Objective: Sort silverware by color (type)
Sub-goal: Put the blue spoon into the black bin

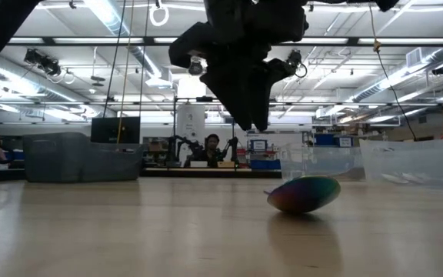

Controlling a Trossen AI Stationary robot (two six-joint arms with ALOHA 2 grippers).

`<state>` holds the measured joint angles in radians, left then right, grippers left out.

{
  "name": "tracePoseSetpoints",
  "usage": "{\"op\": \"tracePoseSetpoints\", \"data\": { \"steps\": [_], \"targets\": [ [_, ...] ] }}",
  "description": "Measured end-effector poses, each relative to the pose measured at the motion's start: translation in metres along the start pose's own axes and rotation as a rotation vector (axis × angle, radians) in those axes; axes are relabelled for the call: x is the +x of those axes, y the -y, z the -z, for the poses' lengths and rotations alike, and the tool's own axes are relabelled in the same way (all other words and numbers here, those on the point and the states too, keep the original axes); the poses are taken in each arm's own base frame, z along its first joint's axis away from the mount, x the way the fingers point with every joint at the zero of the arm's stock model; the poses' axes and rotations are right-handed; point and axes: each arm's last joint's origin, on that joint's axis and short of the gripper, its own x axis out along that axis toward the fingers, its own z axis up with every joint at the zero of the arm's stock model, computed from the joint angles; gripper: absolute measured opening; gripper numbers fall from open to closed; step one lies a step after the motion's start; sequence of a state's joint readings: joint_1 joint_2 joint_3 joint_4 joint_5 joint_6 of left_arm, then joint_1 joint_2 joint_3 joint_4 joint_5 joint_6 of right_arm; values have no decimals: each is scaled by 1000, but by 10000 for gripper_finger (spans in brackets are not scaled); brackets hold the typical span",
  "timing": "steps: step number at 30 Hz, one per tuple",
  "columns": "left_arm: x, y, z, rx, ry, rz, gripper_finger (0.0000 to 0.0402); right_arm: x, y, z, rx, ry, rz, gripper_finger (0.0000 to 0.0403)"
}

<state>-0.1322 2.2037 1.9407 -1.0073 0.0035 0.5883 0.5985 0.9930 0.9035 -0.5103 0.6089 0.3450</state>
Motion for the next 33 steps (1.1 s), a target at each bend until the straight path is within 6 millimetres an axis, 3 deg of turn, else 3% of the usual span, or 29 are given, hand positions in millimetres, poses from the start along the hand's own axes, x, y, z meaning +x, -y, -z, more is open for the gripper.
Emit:
{"op": "tracePoseSetpoints", "data": {
  "steps": [16,33],
  "targets": [
    [10,26,-16,171,30,71,156,-13,10,18,114,-111,104,248],
    [39,28,-25,419,85,66,156,-7,9,29,184,-215,156,246]
  ]
}}
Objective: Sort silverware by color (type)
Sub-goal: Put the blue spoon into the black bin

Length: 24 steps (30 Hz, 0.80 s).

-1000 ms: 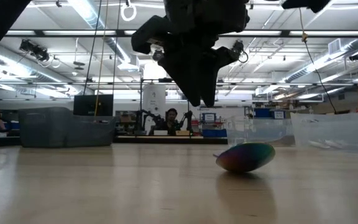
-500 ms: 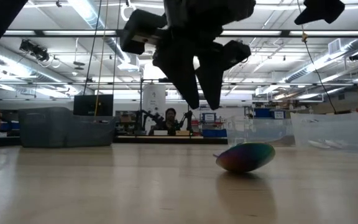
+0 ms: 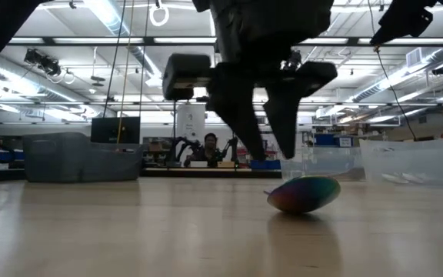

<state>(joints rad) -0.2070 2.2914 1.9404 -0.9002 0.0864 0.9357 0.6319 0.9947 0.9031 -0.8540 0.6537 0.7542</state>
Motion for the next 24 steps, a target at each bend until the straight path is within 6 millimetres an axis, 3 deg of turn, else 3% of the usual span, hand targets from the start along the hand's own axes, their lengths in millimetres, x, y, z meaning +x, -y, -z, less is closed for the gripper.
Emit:
{"op": "tracePoseSetpoints", "data": {
  "steps": [9,24],
  "targets": [
    [11,-1,0,89,3,0,156,-1,12,9,35,-70,114,246],
    [34,1,4,234,-16,35,155,4,20,4,37,-31,199,246]
  ]
}}
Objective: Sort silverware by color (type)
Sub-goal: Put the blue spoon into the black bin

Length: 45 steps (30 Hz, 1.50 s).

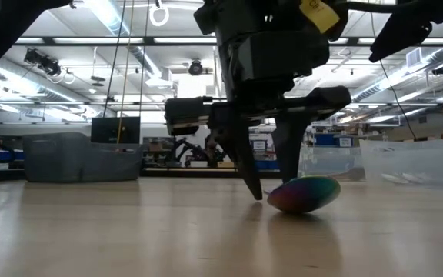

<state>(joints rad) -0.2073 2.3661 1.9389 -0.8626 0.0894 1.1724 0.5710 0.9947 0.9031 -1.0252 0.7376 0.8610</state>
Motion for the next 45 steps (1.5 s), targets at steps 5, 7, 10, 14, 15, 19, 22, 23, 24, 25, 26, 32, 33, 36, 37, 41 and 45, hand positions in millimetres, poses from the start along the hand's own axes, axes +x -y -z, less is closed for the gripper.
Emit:
{"op": "tracePoseSetpoints", "data": {
  "steps": [5,7,10,14,15,19,22,23,24,25,26,32,33,36,37,41,45],
  "targets": [
    [0,0,0,2,11,7,142,1,1,-1,-3,0,5,246],
    [0,1,0,-2,9,13,129,1,1,-1,-3,1,5,246],
    [0,4,1,-12,-3,42,108,1,0,-1,-3,2,4,246],
    [2,7,2,-16,-14,73,83,1,0,-1,-2,2,4,246],
    [2,7,3,-16,-17,79,78,1,0,-1,-2,2,4,246],
    [1,9,3,-19,-23,94,64,1,0,-1,-2,2,4,246],
    [1,9,3,-48,-25,95,57,1,0,-1,-1,2,4,246],
    [1,9,3,-57,-26,96,54,1,0,-1,-1,3,3,246],
    [1,9,3,-71,-27,97,51,1,0,-1,1,4,2,246],
    [1,9,3,-76,-28,98,47,1,0,-1,1,5,1,246],
    [1,9,3,-77,-28,99,41,1,0,-1,2,5,1,246],
    [1,9,4,-116,-32,100,15,1,0,-1,-8,5,1,246],
    [1,9,4,-132,-33,100,15,1,0,-1,-12,5,1,246],
    [0,9,2,-180,-42,93,15,1,-1,-2,-11,9,-4,246],
    [0,10,2,-196,-56,85,15,1,-1,-2,-11,9,-4,246],
    [-3,8,2,-281,-88,63,15,1,-1,-2,-7,9,-9,246],
    [-5,8,1,-385,-99,62,15,1,-2,-2,-2,12,-15,246]
  ]
}}
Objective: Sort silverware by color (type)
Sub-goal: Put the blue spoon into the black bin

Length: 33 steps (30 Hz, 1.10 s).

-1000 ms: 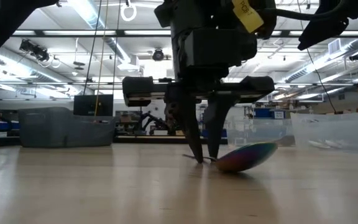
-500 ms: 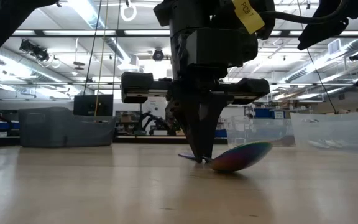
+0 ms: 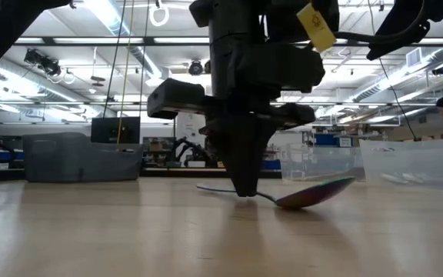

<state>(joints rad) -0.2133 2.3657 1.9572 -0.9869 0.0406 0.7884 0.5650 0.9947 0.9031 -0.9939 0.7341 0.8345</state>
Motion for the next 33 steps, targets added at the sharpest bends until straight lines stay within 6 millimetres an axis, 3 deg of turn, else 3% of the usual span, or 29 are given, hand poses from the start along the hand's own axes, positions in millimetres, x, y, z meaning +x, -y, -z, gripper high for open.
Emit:
{"op": "tracePoseSetpoints", "data": {
  "steps": [16,29,33],
  "targets": [
    [-1,14,0,-112,-140,-16,14,0,-2,-2,-7,14,-17,246],
    [-52,14,0,-193,-77,-97,14,0,-2,-2,-14,16,-16,246],
    [-54,15,1,-219,-80,-95,14,0,-2,-2,-12,17,-17,246]
  ]
}}
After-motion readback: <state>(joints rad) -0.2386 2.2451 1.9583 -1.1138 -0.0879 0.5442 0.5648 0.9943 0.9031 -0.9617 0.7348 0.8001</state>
